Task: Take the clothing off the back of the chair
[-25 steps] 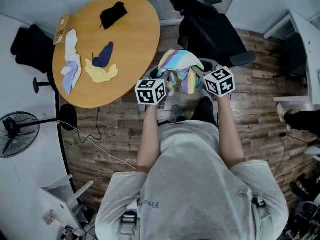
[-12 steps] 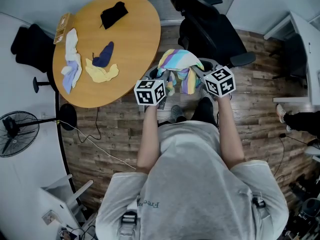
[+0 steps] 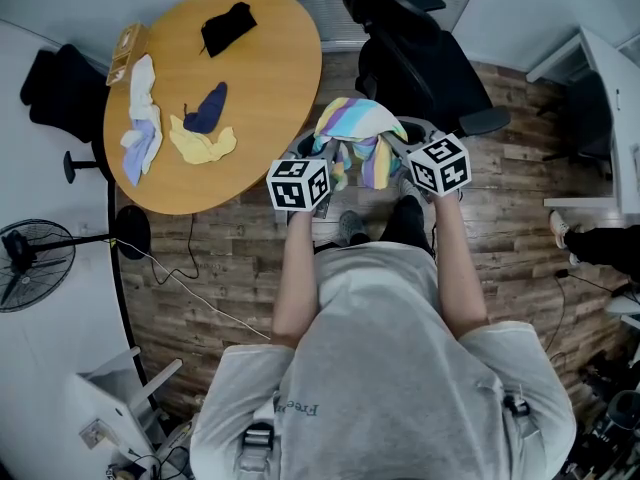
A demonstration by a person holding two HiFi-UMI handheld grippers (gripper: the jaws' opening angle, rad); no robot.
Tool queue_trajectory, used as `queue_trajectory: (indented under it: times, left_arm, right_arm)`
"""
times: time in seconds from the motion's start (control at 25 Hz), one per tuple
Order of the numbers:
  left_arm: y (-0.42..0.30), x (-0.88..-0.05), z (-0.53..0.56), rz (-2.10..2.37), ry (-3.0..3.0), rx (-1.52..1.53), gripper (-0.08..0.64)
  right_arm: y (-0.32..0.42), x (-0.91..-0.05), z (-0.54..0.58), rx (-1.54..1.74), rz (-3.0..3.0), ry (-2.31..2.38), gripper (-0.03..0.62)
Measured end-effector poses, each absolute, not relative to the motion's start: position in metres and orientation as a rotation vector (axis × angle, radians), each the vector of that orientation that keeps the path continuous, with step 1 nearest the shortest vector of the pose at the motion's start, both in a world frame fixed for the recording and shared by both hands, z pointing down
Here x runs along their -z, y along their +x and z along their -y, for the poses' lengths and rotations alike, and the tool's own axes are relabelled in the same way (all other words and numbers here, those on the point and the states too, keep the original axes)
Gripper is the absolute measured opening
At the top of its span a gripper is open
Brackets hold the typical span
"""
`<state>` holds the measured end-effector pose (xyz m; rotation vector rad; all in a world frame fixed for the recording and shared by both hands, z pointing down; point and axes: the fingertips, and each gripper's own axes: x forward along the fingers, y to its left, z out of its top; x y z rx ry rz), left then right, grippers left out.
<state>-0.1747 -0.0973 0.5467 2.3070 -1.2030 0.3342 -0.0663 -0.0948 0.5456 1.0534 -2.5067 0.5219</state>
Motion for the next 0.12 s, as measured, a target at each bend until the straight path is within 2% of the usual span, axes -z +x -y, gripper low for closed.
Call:
queue_trajectory:
  times: [0.12]
  left_arm:
    - [-0.1749,-0.5468,0.0983,1.199,2.311,-0.336,0.104]
  right_arm:
    - [-0.0665,-0.5454,0.0958,-0.518,2.507,1.054,0.097]
